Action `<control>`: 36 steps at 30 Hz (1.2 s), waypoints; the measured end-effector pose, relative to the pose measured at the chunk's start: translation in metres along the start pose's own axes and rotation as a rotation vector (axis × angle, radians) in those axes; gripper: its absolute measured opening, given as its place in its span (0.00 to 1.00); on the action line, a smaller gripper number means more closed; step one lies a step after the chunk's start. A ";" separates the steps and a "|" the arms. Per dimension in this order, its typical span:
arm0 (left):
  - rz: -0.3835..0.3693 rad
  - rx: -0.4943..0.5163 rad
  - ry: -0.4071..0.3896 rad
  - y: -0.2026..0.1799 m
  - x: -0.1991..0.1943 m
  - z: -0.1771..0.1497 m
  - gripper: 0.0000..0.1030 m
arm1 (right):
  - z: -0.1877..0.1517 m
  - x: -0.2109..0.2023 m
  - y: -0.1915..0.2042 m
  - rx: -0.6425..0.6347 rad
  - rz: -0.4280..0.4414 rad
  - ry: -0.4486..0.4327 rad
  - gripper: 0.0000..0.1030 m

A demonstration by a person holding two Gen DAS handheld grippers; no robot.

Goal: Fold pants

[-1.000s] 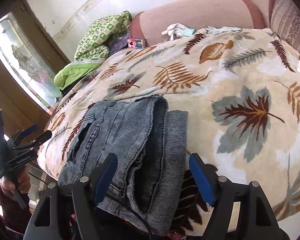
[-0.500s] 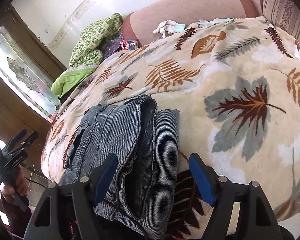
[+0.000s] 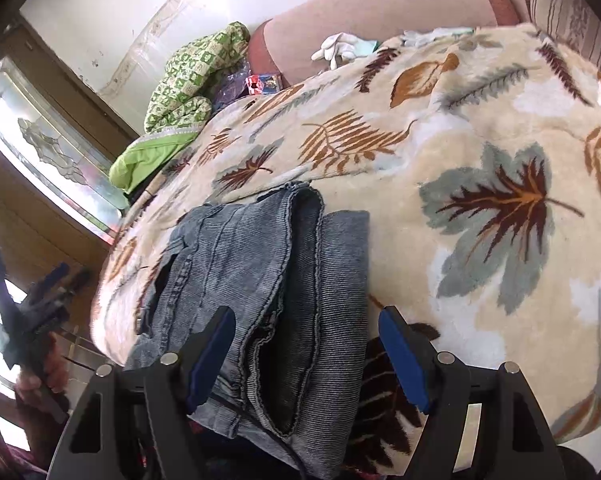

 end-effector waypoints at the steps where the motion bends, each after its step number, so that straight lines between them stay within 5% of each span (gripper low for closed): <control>1: -0.042 0.000 0.048 -0.005 0.012 -0.006 0.94 | 0.000 0.001 -0.002 0.015 0.020 0.009 0.75; 6: -0.214 -0.027 0.232 -0.026 0.055 -0.028 0.94 | -0.002 0.009 -0.017 0.129 0.074 0.077 0.75; 10: -0.321 -0.050 0.256 -0.032 0.064 -0.023 0.93 | -0.001 0.010 -0.026 0.142 0.026 0.096 0.76; 16: -0.513 -0.080 0.296 -0.035 0.077 -0.018 0.93 | 0.000 0.034 -0.031 0.160 0.083 0.186 0.80; 22: -0.691 -0.041 0.345 -0.060 0.085 -0.016 0.71 | -0.002 0.058 -0.021 0.247 0.346 0.240 0.80; 25: -0.661 0.001 0.342 -0.073 0.090 -0.015 0.71 | -0.005 0.067 -0.002 0.128 0.305 0.255 0.80; 30: -0.682 0.000 0.336 -0.072 0.092 -0.013 0.70 | -0.009 0.075 -0.007 0.133 0.338 0.243 0.85; 36: -0.663 0.032 0.322 -0.080 0.092 -0.015 0.85 | -0.018 0.070 0.007 -0.011 0.301 0.197 1.00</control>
Point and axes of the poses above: each gripper's, at about its wrist camera, not at the fingertips, and x roughly the way its jaws point, y to its left, z to its top, the point moved 5 cm from there along x, roughly the way its jaws point, and after that the axes turned 1 degree about -x, right-handed, at the moved point
